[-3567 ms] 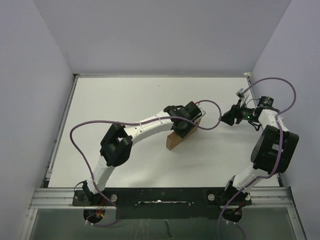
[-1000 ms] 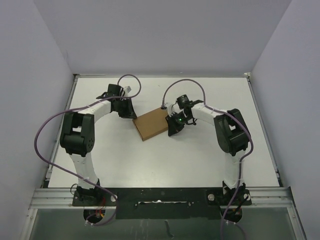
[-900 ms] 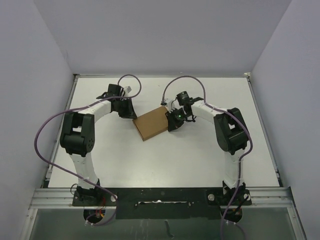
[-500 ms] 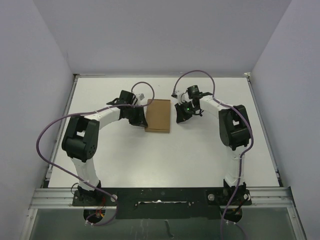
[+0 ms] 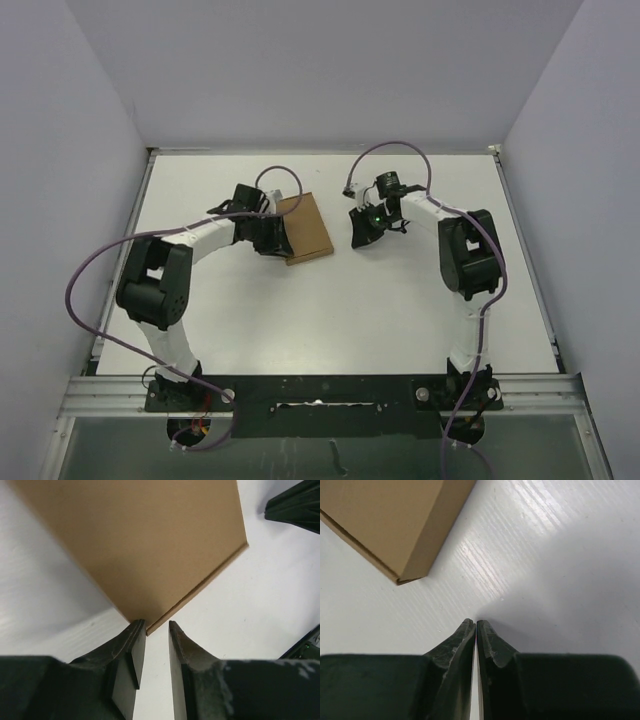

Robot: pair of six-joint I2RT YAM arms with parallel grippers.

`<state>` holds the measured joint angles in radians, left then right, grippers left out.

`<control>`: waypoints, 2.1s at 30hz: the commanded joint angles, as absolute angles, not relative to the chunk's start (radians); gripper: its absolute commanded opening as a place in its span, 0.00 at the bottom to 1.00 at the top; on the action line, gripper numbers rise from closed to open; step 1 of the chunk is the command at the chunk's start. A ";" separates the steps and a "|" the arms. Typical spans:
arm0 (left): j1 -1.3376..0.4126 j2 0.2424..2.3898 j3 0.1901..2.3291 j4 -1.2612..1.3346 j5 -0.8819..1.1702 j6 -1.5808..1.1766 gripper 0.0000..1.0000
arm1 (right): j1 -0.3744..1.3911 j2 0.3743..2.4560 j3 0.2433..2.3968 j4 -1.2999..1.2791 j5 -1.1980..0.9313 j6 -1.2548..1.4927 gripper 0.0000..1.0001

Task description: Fold the paper box

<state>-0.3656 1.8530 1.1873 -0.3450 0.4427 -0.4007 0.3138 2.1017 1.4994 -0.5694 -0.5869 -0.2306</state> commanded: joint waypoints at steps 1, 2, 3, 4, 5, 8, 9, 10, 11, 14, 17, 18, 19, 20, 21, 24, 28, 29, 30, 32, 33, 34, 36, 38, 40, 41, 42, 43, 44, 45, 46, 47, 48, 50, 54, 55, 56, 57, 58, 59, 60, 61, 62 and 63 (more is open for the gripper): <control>-0.313 1.700 1.109 -0.278 0.429 -0.413 0.26 | 0.317 2.021 1.508 -0.578 -0.636 -0.274 0.09; -0.302 1.682 1.093 -0.256 0.443 -0.415 0.28 | 0.312 2.004 1.501 -0.572 -0.638 -0.281 0.09; -0.290 1.664 1.078 -0.238 0.448 -0.417 0.31 | 0.308 1.981 1.488 -0.560 -0.640 -0.287 0.10; -0.276 1.651 1.070 -0.228 0.447 -0.419 0.32 | 0.303 1.956 1.471 -0.543 -0.644 -0.293 0.10; -0.262 1.643 1.063 -0.221 0.446 -0.423 0.33 | 0.302 1.925 1.453 -0.522 -0.646 -0.298 0.12; -0.221 1.621 1.048 -0.184 0.449 -0.439 0.40 | 0.310 1.896 1.420 -0.462 -0.656 -0.291 0.20; -0.213 1.612 1.045 -0.172 0.447 -0.441 0.43 | 0.318 1.902 1.429 -0.460 -0.654 -0.285 0.21; -0.211 1.604 1.046 -0.166 0.439 -0.442 0.47 | 0.327 1.913 1.440 -0.464 -0.652 -0.280 0.22; -0.209 1.597 1.048 -0.164 0.429 -0.442 0.50 | 0.331 1.926 1.452 -0.469 -0.665 -0.268 0.22; -0.199 1.580 1.053 -0.166 0.425 -0.434 0.55 | 0.329 1.939 1.469 -0.477 -0.709 -0.248 0.24; -0.193 1.532 1.035 -0.146 0.440 -0.419 0.56 | 0.305 1.879 1.460 -0.503 -0.729 -0.295 0.26; -0.193 1.504 1.020 -0.126 0.443 -0.413 0.57 | 0.291 1.847 1.457 -0.516 -0.728 -0.323 0.27; -0.193 1.465 1.005 -0.105 0.443 -0.407 0.59 | 0.270 1.808 1.450 -0.524 -0.722 -0.346 0.30; -0.192 1.424 0.992 -0.085 0.440 -0.399 0.62 | 0.254 1.770 1.446 -0.536 -0.706 -0.367 0.32; -0.191 1.367 0.976 -0.067 0.437 -0.394 0.69 | 0.242 1.711 1.438 -0.544 -0.682 -0.389 0.36; -0.170 1.223 0.909 0.048 0.444 -0.422 0.91 | 0.205 1.562 1.400 -0.540 -0.612 -0.474 0.56; -0.074 1.072 0.878 0.116 0.461 -0.534 0.98 | 0.106 1.387 1.338 -0.478 -0.635 -0.451 0.99; -0.053 1.050 0.895 0.095 0.483 -0.557 0.98 | 0.068 1.351 1.334 -0.453 -0.646 -0.364 0.98; -0.032 1.034 0.921 0.061 0.506 -0.568 0.98 | 0.018 1.327 1.346 -0.445 -0.685 -0.289 0.98; -0.007 1.021 1.003 -0.038 0.559 -0.587 0.98 | -0.078 1.312 1.412 -0.493 -0.820 -0.199 0.98; -0.001 1.021 1.047 -0.088 0.588 -0.589 0.98 | -0.109 1.312 1.449 -0.529 -0.844 -0.165 0.98; 0.001 1.021 1.100 -0.128 0.620 -0.584 0.98 | -0.127 1.312 1.488 -0.562 -0.845 -0.139 0.98; 0.001 1.015 1.157 -0.181 0.668 -0.577 0.98 | -0.130 1.304 1.555 -0.636 -0.806 -0.108 0.98; 0.001 1.001 1.196 -0.210 0.688 -0.573 0.98 | -0.130 1.287 1.603 -0.660 -0.815 -0.114 0.98; 0.002 0.993 1.236 -0.249 0.693 -0.557 0.98 | -0.117 1.267 1.638 -0.661 -0.808 -0.105 0.98; 0.002 0.995 1.259 -0.275 0.693 -0.546 0.98 | -0.109 1.259 1.661 -0.661 -0.791 -0.087 0.98; 0.002 0.995 1.278 -0.298 0.697 -0.536 0.98 | -0.098 1.252 1.677 -0.665 -0.771 -0.070 0.98; 0.002 0.996 1.292 -0.318 0.700 -0.526 0.98 | -0.083 1.242 1.687 -0.668 -0.739 -0.053 0.98; 0.002 0.996 1.302 -0.333 0.702 -0.517 0.98 | -0.069 1.232 1.689 -0.664 -0.703 -0.030 0.98; 0.002 0.995 1.306 -0.344 0.704 -0.511 0.98 | -0.054 1.222 1.688 -0.660 -0.659 -0.005 0.98; 0.002 0.994 1.306 -0.350 0.707 -0.507 0.98 | -0.037 1.217 1.687 -0.664 -0.619 0.016 0.98; 0.002 0.993 1.302 -0.351 0.711 -0.505 0.98 | -0.021 1.212 1.687 -0.672 -0.577 0.031 0.98; 0.002 0.993 1.298 -0.353 0.715 -0.503 0.98 | -0.008 1.207 1.682 -0.676 -0.539 0.045 0.98; 0.002 0.998 1.291 -0.355 0.721 -0.506 0.98 | -0.002 1.194 1.658 -0.667 -0.498 0.062 0.98; 0.002 1.006 1.292 -0.360 0.727 -0.504 0.98 | -0.002 1.176 1.626 -0.652 -0.488 0.068 0.98; 0.002 1.005 1.293 -0.360 0.727 -0.502 0.98 | -0.003 1.174 1.621 -0.647 -0.488 0.065 0.98; 0.002 1.005 1.293 -0.360 0.727 -0.503 0.98 | -0.003 1.173 1.619 -0.644 -0.489 0.061 0.98; 0.002 1.007 1.293 -0.360 0.727 -0.503 0.98 | -0.004 1.172 1.616 -0.638 -0.489 0.060 0.98; 0.002 1.007 1.292 -0.360 0.727 -0.503 0.98 | -0.004 1.172 1.613 -0.634 -0.490 0.061 0.98; 0.002 1.007 1.292 -0.360 0.727 -0.503 0.98 | -0.006 1.172 1.610 -0.629 -0.490 0.064 0.98; 0.002 1.007 1.290 -0.360 0.728 -0.503 0.98 | -0.007 1.171 1.607 -0.625 -0.492 0.065 0.98; 0.003 1.006 1.290 -0.363 0.728 -0.502 0.98 | -0.009 1.170 1.608 -0.622 -0.494 0.066 0.98; 0.002 1.008 1.290 -0.363 0.729 -0.501 0.98 | -0.010 1.170 1.606 -0.621 -0.494 0.067 0.98; 0.002 1.007 1.290 -0.365 0.729 -0.499 0.98 | -0.011 1.167 1.605 -0.617 -0.497 0.066 0.98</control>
